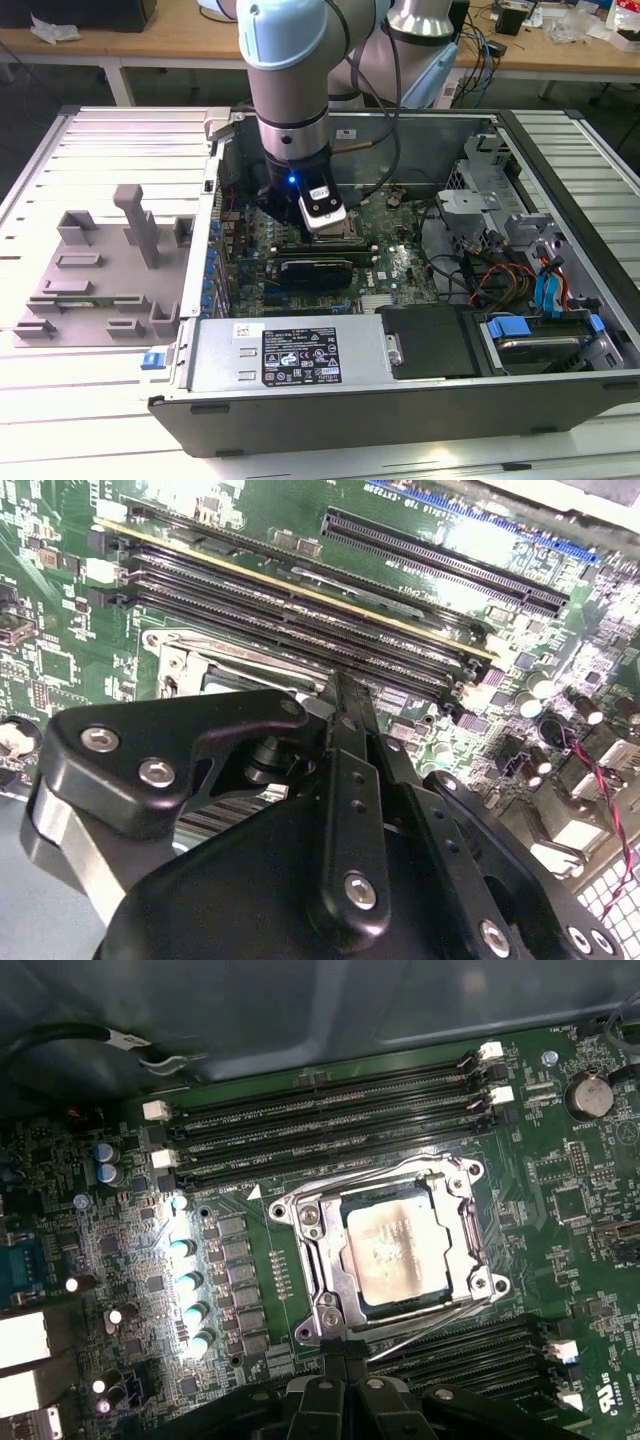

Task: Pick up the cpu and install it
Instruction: 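Install the second cpu locking lever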

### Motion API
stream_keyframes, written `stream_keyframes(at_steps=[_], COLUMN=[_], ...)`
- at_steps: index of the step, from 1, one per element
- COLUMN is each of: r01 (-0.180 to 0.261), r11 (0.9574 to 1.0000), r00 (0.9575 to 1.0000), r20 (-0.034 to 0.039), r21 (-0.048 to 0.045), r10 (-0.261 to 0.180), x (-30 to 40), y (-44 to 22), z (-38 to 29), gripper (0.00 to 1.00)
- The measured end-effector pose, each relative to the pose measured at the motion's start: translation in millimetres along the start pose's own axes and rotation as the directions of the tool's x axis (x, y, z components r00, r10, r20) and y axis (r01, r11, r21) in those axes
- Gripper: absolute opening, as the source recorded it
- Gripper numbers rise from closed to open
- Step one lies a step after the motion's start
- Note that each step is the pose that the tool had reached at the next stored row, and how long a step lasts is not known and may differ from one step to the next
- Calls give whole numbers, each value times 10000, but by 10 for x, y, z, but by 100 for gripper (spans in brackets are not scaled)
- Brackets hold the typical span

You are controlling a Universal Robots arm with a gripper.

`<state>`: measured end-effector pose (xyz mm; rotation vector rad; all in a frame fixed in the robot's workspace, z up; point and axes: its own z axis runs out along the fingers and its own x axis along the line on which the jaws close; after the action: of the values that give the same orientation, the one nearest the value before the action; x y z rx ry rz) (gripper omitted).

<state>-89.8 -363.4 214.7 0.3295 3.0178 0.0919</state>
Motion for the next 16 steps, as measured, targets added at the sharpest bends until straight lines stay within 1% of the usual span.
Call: stream_keyframes(at_steps=[2, 3, 4, 7, 8, 11, 13, 16], r01=[0, -1, -4, -12, -7, 73, 268, 470], r11=[10000, 10000, 10000, 9998, 9997, 9997, 9993, 9985], r00=[10000, 10000, 10000, 9999, 9999, 9999, 9996, 9989], r20=[1, 8, 25, 111, 114, 108, 87, 19], r21=[-4, -28, -62, -213, -225, -231, -252, -263], r10=[0, 1, 4, 14, 9, -71, -266, -470], x=[1, 8, 19, 62, 61, 53, 39, 23], y=[-1, -5, -9, -32, -41, -47, -46, -42], z=[1, 2, 2, 0, 6, 8, 9, 12], gripper=[11, 11, 11, 11, 11, 11, 11, 11])
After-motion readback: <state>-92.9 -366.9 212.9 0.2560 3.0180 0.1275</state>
